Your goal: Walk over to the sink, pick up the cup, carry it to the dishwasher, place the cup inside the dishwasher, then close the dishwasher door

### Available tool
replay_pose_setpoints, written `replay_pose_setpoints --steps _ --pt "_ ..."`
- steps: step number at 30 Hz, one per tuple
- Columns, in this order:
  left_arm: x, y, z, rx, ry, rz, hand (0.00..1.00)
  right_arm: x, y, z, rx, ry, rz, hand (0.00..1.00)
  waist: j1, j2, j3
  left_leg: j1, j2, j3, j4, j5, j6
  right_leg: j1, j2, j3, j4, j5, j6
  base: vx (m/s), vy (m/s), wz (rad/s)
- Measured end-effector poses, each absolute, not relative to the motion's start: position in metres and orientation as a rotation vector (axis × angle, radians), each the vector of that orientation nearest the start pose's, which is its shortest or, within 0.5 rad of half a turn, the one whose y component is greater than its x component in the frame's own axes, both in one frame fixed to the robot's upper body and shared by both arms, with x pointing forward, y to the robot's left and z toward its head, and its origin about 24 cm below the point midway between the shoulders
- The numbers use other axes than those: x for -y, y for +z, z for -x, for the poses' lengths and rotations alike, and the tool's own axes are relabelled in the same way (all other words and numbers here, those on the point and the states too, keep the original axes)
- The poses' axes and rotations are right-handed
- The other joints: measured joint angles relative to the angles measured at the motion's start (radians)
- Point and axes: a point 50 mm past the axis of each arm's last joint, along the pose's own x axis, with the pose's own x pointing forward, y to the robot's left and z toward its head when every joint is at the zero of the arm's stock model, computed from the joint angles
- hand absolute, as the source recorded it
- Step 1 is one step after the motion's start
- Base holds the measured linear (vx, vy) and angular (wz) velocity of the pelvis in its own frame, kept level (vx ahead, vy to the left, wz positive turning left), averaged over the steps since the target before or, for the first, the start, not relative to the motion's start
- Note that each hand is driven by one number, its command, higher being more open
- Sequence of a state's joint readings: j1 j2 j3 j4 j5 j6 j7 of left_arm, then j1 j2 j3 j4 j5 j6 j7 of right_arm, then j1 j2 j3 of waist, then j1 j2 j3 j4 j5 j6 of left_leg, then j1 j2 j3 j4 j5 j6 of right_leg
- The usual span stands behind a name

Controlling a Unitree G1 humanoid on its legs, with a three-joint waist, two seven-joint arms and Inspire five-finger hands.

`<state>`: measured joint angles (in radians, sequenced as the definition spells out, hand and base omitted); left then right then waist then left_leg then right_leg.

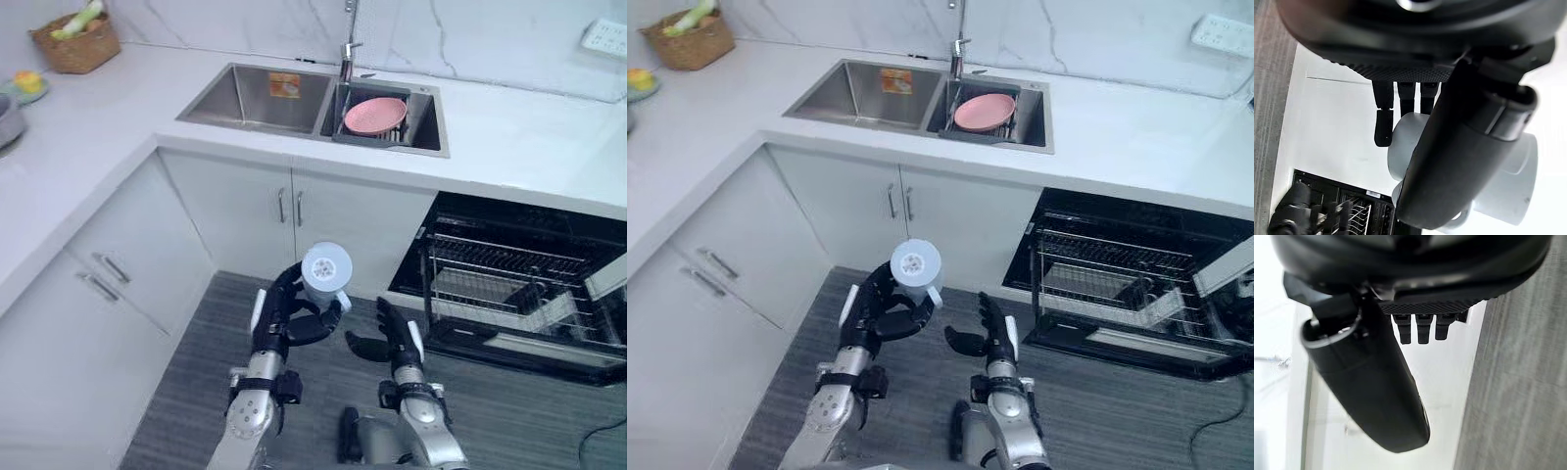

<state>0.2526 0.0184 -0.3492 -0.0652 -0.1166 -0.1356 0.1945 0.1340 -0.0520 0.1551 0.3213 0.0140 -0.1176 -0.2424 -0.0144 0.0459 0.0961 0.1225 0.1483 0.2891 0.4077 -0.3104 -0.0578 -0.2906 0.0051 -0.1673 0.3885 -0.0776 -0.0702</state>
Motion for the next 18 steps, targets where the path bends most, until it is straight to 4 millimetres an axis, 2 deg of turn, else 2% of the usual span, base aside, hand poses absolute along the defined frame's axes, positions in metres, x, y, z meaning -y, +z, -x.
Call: replay_pose_setpoints --steps 1,2,3,4,5,7,9,10,11,12,13,14,15,18 --pt "-0.09 0.016 -0.195 -0.072 -0.064 0.168 0.3 0.148 -0.043 -0.201 -0.3 -0.145 0.072 0.9 -0.002 0.003 0.003 -0.032 0.028 -0.018 0.128 0.042 -0.014 0.056 0.015 -0.002 -0.032 -0.008 -0.005 0.41 -0.069 -0.08" --pt "-0.089 0.017 -0.194 -0.071 -0.065 0.181 0.3 0.15 -0.032 -0.196 -0.256 -0.173 0.056 0.9 0.0 0.0 0.005 -0.09 0.063 -0.043 0.347 0.144 -0.015 0.148 0.02 0.007 -0.083 -0.027 -0.004 0.39 -0.052 -0.06" --pt "-0.088 0.017 -0.194 -0.069 -0.064 0.184 0.3 0.15 -0.031 -0.195 -0.247 -0.177 0.054 0.9 0.002 0.001 0.005 -0.102 0.073 -0.044 0.384 0.143 -0.017 0.164 0.02 0.009 -0.091 -0.03 -0.003 0.35 -0.007 -0.19" --pt "-0.087 0.02 -0.193 -0.059 -0.06 0.199 0.3 0.151 -0.022 -0.195 -0.204 -0.189 0.044 0.9 0.01 0.005 0.001 -0.154 0.101 -0.044 0.5 0.114 -0.02 0.212 0.027 0.024 -0.12 -0.036 -0.006 0.29 0.034 -0.35" --pt "-0.086 0.024 -0.194 -0.043 -0.061 0.208 0.3 0.15 -0.013 -0.198 -0.16 -0.194 0.032 0.9 0.023 0.003 0.0 -0.21 0.112 -0.044 0.538 0.076 -0.005 0.239 0.029 0.049 -0.148 -0.043 -0.003 0.26 0.052 -0.44" --pt "-0.087 0.027 -0.194 -0.027 -0.062 0.212 0.3 0.147 -0.007 -0.2 -0.122 -0.193 0.014 0.9 0.037 0.003 -0.002 -0.278 0.114 -0.057 0.485 0.014 0.023 0.254 0.028 0.082 -0.161 -0.06 -0.005 0.19 0.107 -0.52" --pt "-0.088 0.026 -0.193 -0.033 -0.053 0.212 0.3 0.145 -0.007 -0.201 -0.124 -0.193 0.005 0.9 0.053 0.004 -0.004 -0.323 0.082 -0.107 0.338 -0.022 0.038 0.265 0.021 0.135 -0.156 -0.08 0.017 0.19 0.215 -0.61" --pt "-0.089 0.025 -0.192 -0.036 -0.049 0.212 0.3 0.145 -0.007 -0.201 -0.125 -0.194 0.004 0.9 0.054 0.003 -0.003 -0.332 0.062 -0.136 0.288 -0.022 0.035 0.265 0.014 0.15 -0.149 -0.088 0.027 0.18 0.283 -0.58" --pt "-0.09 0.024 -0.191 -0.044 -0.04 0.212 0.3 0.145 -0.007 -0.202 -0.123 -0.196 0.004 0.9 0.055 0.001 -0.002 -0.348 0.014 -0.202 0.183 -0.02 0.029 0.257 -0.004 0.184 -0.124 -0.109 0.05 0.18 0.325 -0.81" --pt "-0.091 0.023 -0.19 -0.048 -0.035 0.21 0.3 0.145 -0.007 -0.204 -0.121 -0.198 0.006 0.9 0.059 0.014 -0.01 -0.338 -0.026 -0.271 0.06 0.064 0.005 0.232 -0.011 0.227 -0.072 -0.144 0.084 0.18 0.328 -0.93" --pt "-0.093 0.022 -0.189 -0.052 -0.033 0.204 0.3 0.145 -0.009 -0.204 -0.13 -0.195 0.009 0.9 0.064 0.004 -0.01 -0.315 -0.042 -0.255 0.045 0.091 0.019 0.223 -0.017 0.254 -0.044 -0.157 0.101 0.2 0.316 -0.72" --pt "-0.097 0.021 -0.189 -0.058 -0.016 0.192 0.3 0.142 -0.013 -0.203 -0.154 -0.199 -0.012 0.9 0.049 -0.019 -0.02 -0.303 -0.065 -0.232 0.047 0.091 0.026 0.23 -0.043 0.287 -0.056 -0.16 0.111 0.23 0.299 -0.46" --pt "-0.098 0.023 -0.192 -0.046 -0.01 0.192 0.3 0.141 -0.012 -0.203 -0.155 -0.204 -0.031 0.9 0.05 -0.035 -0.02 -0.304 -0.081 -0.22 0.057 0.086 0.03 0.237 -0.058 0.31 -0.08 -0.156 0.12 0.23 0.285 -0.32" --pt "-0.099 0.023 -0.191 -0.047 0.006 0.193 0.3 0.135 -0.01 -0.204 -0.148 -0.202 -0.069 0.9 0.056 -0.046 -0.025 -0.263 -0.099 -0.178 0.055 0.065 0.046 0.254 -0.084 0.353 -0.096 -0.141 0.142 0.22 0.241 -0.51"
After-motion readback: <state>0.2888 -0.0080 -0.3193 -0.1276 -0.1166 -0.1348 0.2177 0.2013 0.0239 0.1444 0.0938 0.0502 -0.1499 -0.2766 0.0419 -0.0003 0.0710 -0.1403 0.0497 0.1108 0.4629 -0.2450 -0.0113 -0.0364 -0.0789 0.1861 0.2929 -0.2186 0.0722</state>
